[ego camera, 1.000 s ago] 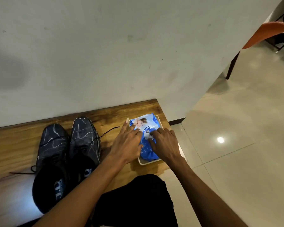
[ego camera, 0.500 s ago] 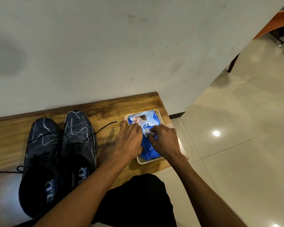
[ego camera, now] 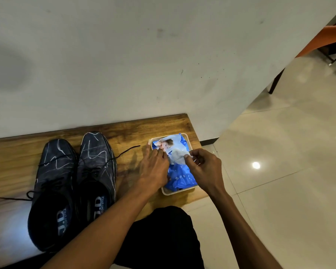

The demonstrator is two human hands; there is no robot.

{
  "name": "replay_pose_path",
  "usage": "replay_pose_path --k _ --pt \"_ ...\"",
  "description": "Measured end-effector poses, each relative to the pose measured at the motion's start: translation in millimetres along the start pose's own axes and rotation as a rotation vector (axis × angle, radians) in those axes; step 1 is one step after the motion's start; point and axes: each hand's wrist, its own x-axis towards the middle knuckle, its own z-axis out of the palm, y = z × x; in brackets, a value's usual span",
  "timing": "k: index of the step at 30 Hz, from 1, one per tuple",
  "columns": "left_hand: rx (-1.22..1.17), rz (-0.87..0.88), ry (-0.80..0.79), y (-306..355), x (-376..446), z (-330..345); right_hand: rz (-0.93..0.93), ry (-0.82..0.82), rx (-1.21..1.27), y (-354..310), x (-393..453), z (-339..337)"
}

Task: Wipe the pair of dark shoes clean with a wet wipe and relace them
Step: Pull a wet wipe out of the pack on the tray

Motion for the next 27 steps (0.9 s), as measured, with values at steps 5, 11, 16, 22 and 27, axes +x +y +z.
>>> replay_pose_path --k 5,11,16,22,27 --pt "-0.022 0.002 0.019 -1.9 -0.6 2.2 0.078 0.041 0.282 -17.8 -6.3 -17.0" --pt "-0.219 0.036 0.144 -10.1 -13.9 -16.8 0.149 0.032 0.605 -38.3 -18.4 -31.7" --pt "-1.049 -0.030 0.247 -22.9 -69.1 -47.8 0.153 0.022 0.730 -63.3 -42.9 -23.8" --pt "-1.603 -0.139 0.290 -58.5 -157.6 -74.5 0.088 -0.130 0.735 -109.4 -79.2 4.6" --pt "-1.704 -0.280 0.461 -98.3 -209.8 -68.6 -0.102 -0.384 0.642 -144.7 -105.0 33.5"
